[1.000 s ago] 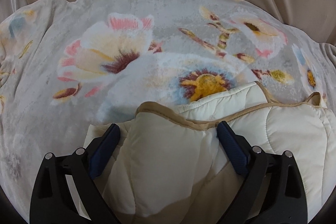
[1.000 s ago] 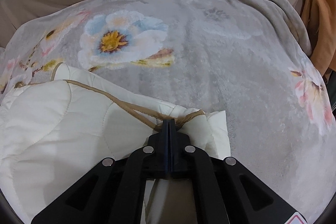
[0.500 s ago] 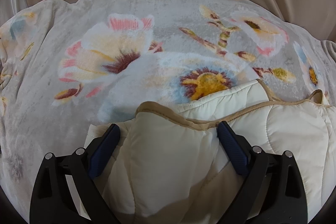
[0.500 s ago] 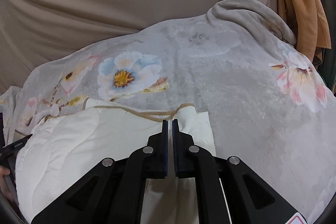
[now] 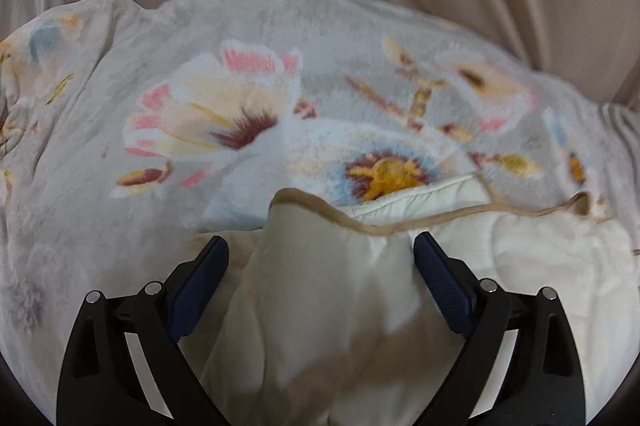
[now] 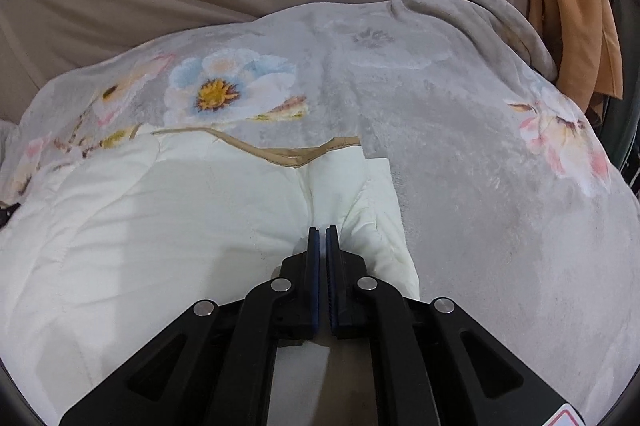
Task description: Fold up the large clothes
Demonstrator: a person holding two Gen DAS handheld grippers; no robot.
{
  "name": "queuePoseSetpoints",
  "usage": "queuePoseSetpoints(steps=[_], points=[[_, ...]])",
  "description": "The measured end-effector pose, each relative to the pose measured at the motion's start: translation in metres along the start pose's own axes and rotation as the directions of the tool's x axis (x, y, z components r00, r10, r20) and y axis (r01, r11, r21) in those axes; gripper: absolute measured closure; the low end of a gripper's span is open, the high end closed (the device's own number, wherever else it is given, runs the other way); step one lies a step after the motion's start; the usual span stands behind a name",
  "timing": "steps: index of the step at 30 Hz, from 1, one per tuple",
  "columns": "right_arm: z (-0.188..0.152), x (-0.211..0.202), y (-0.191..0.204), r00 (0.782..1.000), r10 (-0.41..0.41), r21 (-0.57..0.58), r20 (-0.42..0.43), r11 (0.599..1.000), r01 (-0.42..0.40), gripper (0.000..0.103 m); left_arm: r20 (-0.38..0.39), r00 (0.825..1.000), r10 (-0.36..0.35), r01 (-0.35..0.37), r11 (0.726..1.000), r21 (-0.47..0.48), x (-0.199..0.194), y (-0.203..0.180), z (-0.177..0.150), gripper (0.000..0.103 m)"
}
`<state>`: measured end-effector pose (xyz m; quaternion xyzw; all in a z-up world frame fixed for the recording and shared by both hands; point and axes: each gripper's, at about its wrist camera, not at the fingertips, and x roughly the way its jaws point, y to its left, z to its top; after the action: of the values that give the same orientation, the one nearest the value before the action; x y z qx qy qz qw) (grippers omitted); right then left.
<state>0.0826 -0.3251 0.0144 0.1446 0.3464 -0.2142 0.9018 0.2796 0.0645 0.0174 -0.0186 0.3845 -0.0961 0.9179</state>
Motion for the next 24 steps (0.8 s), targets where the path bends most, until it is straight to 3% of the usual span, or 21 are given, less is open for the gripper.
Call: queuePoseSetpoints(steps=[3,6,8,11,13,16,18,20,22,24], points=[[0.0,-0.037,0.017,0.995,0.086,-0.028,0.044,0.996,-0.085,0.094,0.076,0.993,-0.094,0.093,0.996,0.012,-0.057,-0.001,-0.01,0.012],[-0.005,-0.064,0.053,0.982,0.185,-0.122,0.045,0.976,-0.179,0.094,0.089,0.988,-0.123,0.111,0.985,0.129,-0.101,-0.024,-0.027,0.011],[-0.016,-0.069,0.085,0.963,0.268,-0.182,-0.004,0.947,-0.264,0.094,0.073,0.988,-0.139,0.121,0.971,0.208,-0.116,-0.043,-0.045,0.009],[-0.037,-0.055,0.123,0.935,0.336,-0.226,-0.115,0.907,-0.354,0.094,0.013,0.992,-0.125,0.117,0.956,0.268,-0.113,-0.063,-0.073,0.009],[-0.051,-0.039,0.142,0.946,0.287,-0.28,-0.153,0.905,-0.32,0.094,-0.029,0.995,-0.097,0.101,0.957,0.272,-0.097,-0.066,-0.087,0.009],[-0.065,-0.024,0.15,0.959,0.25,-0.324,-0.134,0.903,-0.281,0.094,-0.068,0.992,-0.102,0.114,0.972,0.205,-0.076,-0.058,-0.096,0.005],[-0.063,-0.023,0.148,0.957,0.253,-0.314,-0.14,0.906,-0.285,0.094,-0.064,0.994,-0.091,0.102,0.972,0.213,-0.074,-0.059,-0.097,0.005],[-0.056,-0.029,0.145,0.948,0.278,-0.271,-0.154,0.911,-0.311,0.093,-0.063,0.994,-0.085,0.096,0.974,0.207,-0.078,-0.058,-0.098,0.005],[-0.047,-0.042,0.145,0.925,0.347,-0.232,-0.157,0.897,-0.376,0.093,-0.063,0.994,-0.09,0.101,0.976,0.193,-0.082,-0.056,-0.097,0.005],[-0.039,-0.054,0.153,0.915,0.38,-0.232,-0.138,0.885,-0.403,0.093,-0.068,0.993,-0.099,0.11,0.978,0.175,-0.087,-0.052,-0.096,0.005]])
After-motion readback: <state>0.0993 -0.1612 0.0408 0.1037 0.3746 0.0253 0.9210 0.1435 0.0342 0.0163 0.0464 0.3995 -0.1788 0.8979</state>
